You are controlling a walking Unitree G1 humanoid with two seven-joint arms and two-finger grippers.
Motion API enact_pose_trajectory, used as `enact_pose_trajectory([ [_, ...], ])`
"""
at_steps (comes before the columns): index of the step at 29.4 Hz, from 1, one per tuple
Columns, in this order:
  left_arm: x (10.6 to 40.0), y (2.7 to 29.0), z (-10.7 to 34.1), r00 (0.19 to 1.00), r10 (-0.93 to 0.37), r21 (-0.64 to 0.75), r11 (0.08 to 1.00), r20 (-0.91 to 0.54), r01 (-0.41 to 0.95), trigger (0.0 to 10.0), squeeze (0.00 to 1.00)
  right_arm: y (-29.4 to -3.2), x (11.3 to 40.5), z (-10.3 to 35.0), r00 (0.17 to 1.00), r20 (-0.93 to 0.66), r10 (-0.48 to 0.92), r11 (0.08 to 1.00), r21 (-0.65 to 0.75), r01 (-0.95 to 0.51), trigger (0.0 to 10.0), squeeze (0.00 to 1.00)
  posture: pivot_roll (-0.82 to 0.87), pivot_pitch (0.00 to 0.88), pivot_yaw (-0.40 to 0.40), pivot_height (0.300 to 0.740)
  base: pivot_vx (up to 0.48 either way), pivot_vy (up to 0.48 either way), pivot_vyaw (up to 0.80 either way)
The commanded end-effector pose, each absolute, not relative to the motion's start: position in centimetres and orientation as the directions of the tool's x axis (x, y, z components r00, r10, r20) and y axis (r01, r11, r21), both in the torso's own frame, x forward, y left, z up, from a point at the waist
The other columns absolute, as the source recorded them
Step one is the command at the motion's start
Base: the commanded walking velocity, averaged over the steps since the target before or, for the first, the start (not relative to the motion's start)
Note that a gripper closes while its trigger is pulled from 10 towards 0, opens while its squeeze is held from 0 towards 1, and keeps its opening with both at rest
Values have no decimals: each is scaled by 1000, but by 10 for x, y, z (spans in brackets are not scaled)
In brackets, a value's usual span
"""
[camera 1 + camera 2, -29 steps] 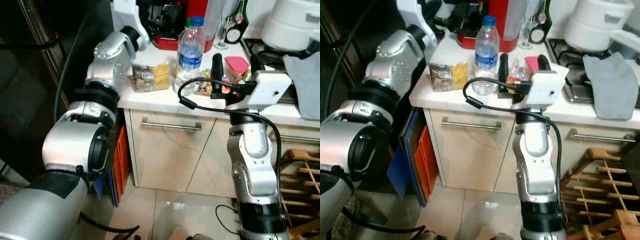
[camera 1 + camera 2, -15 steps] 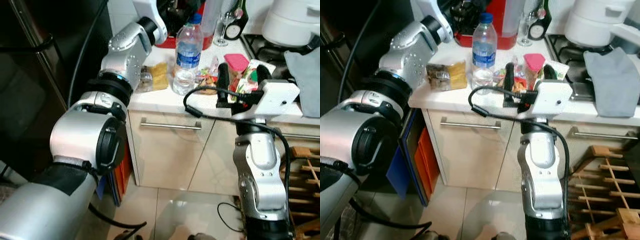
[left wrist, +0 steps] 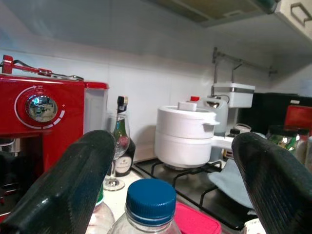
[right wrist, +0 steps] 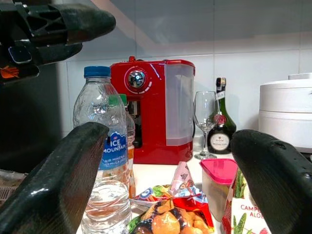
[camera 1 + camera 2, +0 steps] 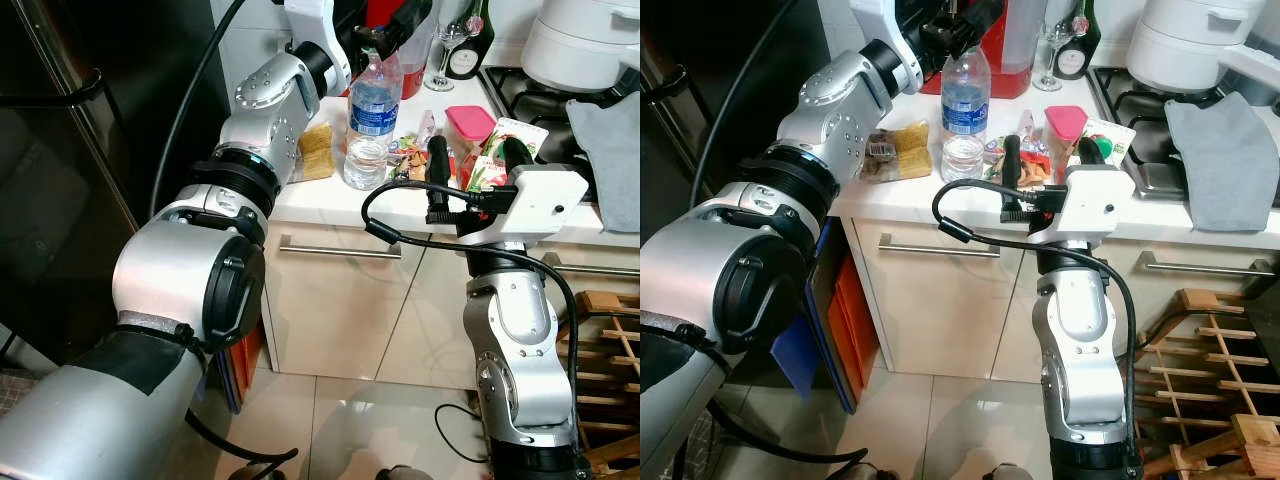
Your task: Restocking fridge
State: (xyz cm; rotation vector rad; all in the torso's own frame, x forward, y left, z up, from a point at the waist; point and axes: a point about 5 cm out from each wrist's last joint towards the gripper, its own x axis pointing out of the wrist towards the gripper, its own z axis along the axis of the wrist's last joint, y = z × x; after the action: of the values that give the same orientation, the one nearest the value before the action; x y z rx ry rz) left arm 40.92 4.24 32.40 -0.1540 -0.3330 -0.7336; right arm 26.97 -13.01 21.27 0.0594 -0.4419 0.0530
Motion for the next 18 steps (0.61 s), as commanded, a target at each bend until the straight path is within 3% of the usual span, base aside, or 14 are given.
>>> enact_pose_trajectory([
  [1,410,38,320,711,-632,4,748,309,664,10000,0,-130,268,211,909,416,38,998,39,-59,10000,0,-166,0,64,740,0,0,0],
  [18,410,33,292,735,-640,-23,750,223,661,10000,0,-130,271,208,919,391,39,997,52,-64,10000,0,-169,0,57,740,0,0,0],
])
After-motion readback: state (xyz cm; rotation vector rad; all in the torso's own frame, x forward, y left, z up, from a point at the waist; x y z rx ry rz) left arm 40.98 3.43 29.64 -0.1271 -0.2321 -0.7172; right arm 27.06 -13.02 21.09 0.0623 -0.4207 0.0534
